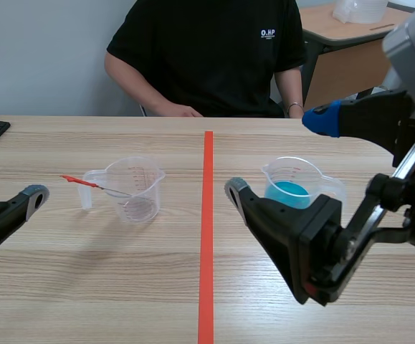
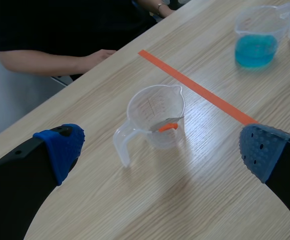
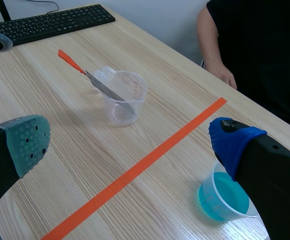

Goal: Do the redox reaction experiment.
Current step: 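Return to the home posture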

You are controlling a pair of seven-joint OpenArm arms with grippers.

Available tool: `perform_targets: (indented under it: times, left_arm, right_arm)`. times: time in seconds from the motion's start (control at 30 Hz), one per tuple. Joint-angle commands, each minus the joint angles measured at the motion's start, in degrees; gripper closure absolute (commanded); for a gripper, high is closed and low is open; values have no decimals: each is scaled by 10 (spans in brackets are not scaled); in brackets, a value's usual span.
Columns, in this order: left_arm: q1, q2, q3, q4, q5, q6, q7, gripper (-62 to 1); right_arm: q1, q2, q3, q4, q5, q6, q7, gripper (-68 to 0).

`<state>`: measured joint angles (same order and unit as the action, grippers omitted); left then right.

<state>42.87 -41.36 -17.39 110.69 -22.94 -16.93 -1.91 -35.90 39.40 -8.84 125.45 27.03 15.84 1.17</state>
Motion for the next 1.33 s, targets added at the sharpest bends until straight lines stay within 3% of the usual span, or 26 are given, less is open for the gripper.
perform_targets:
  times: [0.0,0.2,1.3]
  left_arm:
    - [-7,19,1,11,13,-20,-5,-623]
    - [-20,48,7,11,20,-38,-7,-623]
    - [-19,52,9,10,19,-38,-10,-623]
  right_arm:
    - [8,2,3,2,2,0,10,-679]
    - [8,2,3,2,2,0,11,-679]
    - [8,0,3,2,2,0,10,-679]
